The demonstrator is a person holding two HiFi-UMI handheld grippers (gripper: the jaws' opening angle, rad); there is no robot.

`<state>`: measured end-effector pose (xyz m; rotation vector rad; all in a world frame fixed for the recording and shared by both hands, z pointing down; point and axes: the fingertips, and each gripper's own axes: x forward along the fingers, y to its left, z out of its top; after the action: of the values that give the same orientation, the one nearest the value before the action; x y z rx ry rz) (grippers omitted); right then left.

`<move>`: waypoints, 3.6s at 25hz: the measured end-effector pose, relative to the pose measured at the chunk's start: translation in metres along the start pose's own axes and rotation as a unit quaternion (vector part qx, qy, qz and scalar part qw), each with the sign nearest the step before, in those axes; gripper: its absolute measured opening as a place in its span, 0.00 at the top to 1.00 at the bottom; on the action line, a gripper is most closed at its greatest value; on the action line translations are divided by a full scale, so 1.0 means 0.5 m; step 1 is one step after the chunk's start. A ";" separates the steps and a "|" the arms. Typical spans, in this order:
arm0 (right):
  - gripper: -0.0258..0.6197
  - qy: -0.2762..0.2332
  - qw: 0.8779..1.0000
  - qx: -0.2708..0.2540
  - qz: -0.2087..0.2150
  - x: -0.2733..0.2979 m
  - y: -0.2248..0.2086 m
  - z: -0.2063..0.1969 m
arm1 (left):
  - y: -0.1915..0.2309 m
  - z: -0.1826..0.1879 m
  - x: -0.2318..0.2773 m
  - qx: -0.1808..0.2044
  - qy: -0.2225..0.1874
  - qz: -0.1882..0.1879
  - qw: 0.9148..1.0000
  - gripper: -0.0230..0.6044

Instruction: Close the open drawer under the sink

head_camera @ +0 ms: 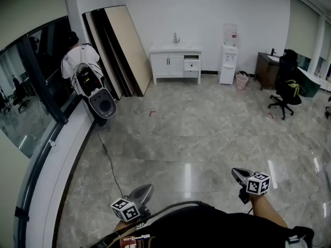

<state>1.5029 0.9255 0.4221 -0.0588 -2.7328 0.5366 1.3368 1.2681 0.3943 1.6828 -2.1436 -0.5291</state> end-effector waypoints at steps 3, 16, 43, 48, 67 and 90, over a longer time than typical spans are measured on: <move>0.96 0.009 1.000 -0.007 0.021 0.067 -0.040 0.025 | 0.036 0.016 0.023 0.005 -0.013 0.026 1.000 0.96; 0.96 0.035 0.990 -0.067 0.117 0.314 -0.259 0.285 | 0.102 0.120 0.327 -0.001 -0.086 0.091 0.992 0.96; 0.96 -0.022 0.999 -0.023 0.026 0.757 -0.320 0.516 | 0.586 0.463 0.605 0.033 -0.024 -0.007 0.999 0.96; 0.96 -0.014 0.999 -0.017 0.024 0.848 -0.292 0.515 | 0.693 0.498 0.627 0.025 -0.007 -0.018 0.999 0.96; 0.96 0.015 0.995 -0.036 0.097 1.142 -0.619 0.756 | 0.807 0.615 0.990 0.025 -0.050 0.044 0.997 0.96; 0.96 0.000 0.998 -0.004 0.058 1.451 -0.850 0.943 | 1.083 0.766 1.324 0.009 -0.030 0.011 0.999 0.96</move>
<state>0.6698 0.4398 0.4152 -0.2196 -2.7446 0.5566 0.5443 0.7686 0.3697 1.6717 -2.2124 -0.5607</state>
